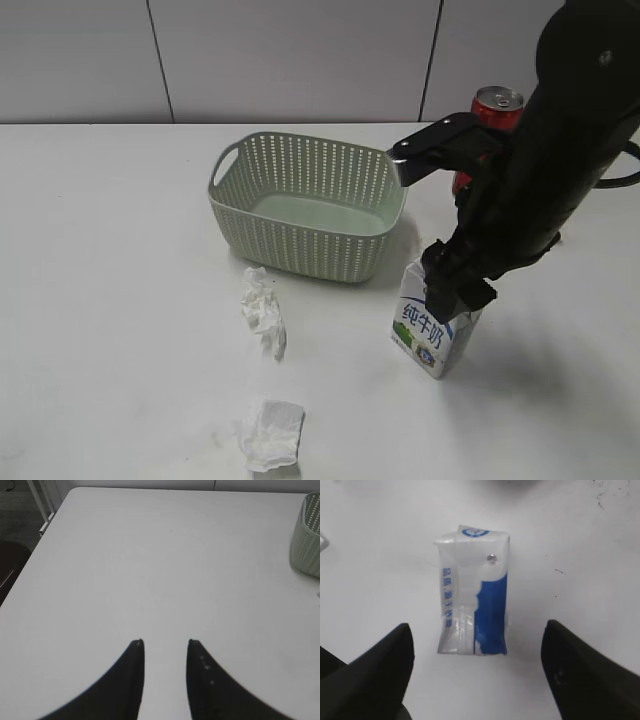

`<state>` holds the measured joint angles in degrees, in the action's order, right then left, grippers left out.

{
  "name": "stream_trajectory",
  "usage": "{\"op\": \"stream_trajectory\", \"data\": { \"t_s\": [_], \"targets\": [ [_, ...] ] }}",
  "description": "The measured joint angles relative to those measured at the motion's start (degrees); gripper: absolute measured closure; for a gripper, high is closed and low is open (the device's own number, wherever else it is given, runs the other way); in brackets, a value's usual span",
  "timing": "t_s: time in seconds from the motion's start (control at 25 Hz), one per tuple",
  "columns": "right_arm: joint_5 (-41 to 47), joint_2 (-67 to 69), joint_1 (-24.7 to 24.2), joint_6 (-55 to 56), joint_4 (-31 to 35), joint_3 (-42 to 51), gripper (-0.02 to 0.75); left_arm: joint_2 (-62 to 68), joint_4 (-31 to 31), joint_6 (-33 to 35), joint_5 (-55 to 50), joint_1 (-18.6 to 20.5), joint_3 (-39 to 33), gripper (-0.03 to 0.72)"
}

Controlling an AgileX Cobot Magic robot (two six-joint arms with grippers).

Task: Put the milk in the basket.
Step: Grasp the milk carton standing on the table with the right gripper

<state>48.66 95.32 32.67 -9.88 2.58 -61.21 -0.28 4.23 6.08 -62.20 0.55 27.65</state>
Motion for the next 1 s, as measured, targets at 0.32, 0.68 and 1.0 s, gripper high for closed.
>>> {"op": "stream_trajectory", "data": {
  "t_s": [0.32,0.68,1.0],
  "targets": [
    [-4.87,7.17,0.62,0.89,-1.13,-0.52,0.115,0.0,0.0,0.0,0.0,0.0,0.0,0.454],
    [-7.79,12.31,0.62,0.89,-1.31,-0.64,0.13,0.0,0.0,0.0,0.0,0.0,0.0,0.454],
    [-8.55,12.53,0.62,0.94,-1.67,-0.88,0.232,0.0,0.0,0.0,0.0,0.0,0.0,0.454]
  ]
}}
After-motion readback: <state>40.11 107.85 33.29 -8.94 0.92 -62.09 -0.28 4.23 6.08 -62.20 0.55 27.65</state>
